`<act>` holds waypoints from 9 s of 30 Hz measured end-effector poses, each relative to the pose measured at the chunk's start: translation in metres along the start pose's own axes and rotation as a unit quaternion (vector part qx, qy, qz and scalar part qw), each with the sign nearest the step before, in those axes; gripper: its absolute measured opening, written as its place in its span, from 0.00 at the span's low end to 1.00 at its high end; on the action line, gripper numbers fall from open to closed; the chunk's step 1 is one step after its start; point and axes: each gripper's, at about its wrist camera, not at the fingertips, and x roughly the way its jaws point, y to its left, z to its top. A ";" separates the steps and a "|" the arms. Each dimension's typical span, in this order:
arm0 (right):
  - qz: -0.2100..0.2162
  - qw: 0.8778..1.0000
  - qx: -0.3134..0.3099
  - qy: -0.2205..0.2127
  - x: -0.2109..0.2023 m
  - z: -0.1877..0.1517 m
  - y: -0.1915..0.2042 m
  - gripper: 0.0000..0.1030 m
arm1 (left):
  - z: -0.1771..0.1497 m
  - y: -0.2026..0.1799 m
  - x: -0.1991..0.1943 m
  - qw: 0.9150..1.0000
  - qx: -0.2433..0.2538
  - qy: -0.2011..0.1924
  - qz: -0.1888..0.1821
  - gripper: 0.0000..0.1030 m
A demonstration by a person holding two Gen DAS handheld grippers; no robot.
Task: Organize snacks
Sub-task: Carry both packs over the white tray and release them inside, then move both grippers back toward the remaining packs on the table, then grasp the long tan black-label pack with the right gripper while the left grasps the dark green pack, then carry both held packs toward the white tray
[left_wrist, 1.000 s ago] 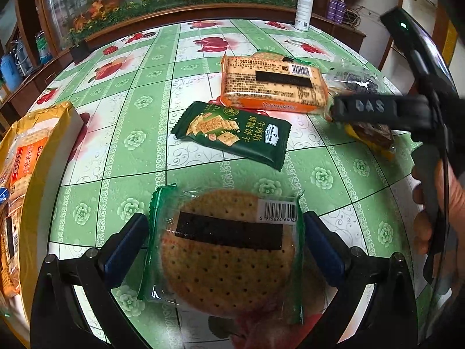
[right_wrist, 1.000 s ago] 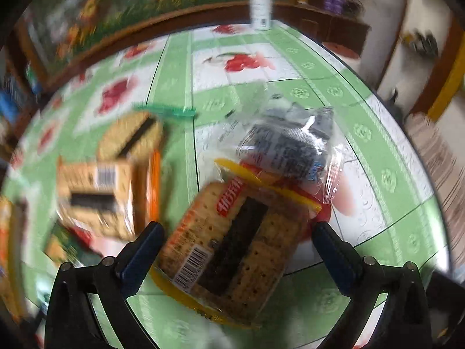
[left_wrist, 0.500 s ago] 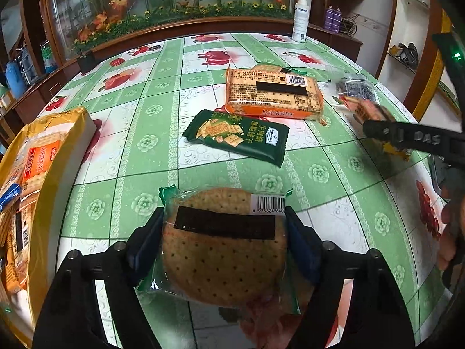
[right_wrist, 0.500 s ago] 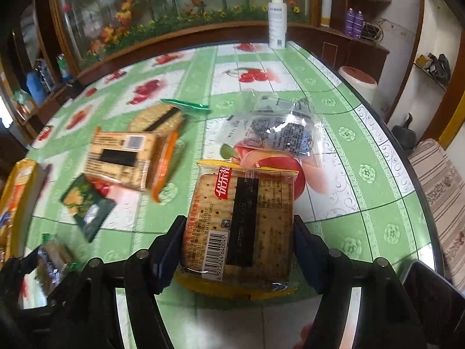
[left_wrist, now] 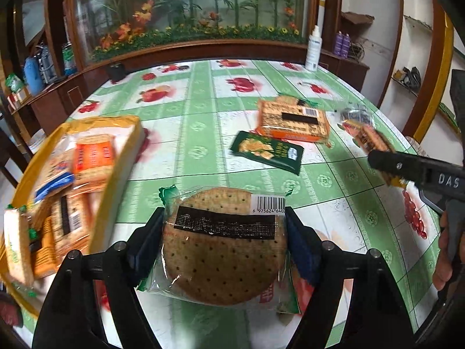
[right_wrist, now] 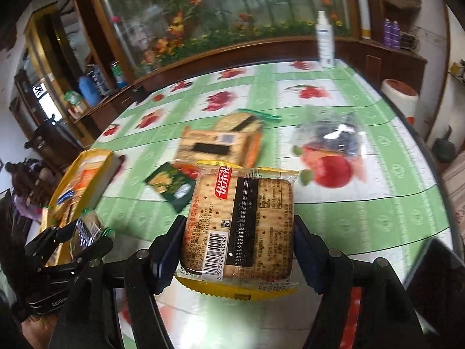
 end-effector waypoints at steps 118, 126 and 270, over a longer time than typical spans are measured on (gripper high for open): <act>0.151 0.979 -0.137 0.004 0.086 0.043 0.231 0.80 | -0.030 0.153 -0.043 0.976 -0.170 -0.017 0.135 0.91; 0.131 0.986 -0.107 -0.007 0.068 0.038 0.180 0.81 | -0.026 0.145 -0.052 0.976 -0.162 -0.033 0.139 0.91; 0.165 0.981 -0.099 -0.008 0.007 -0.013 0.137 0.53 | -0.020 0.094 -0.029 0.985 -0.094 -0.025 0.142 0.42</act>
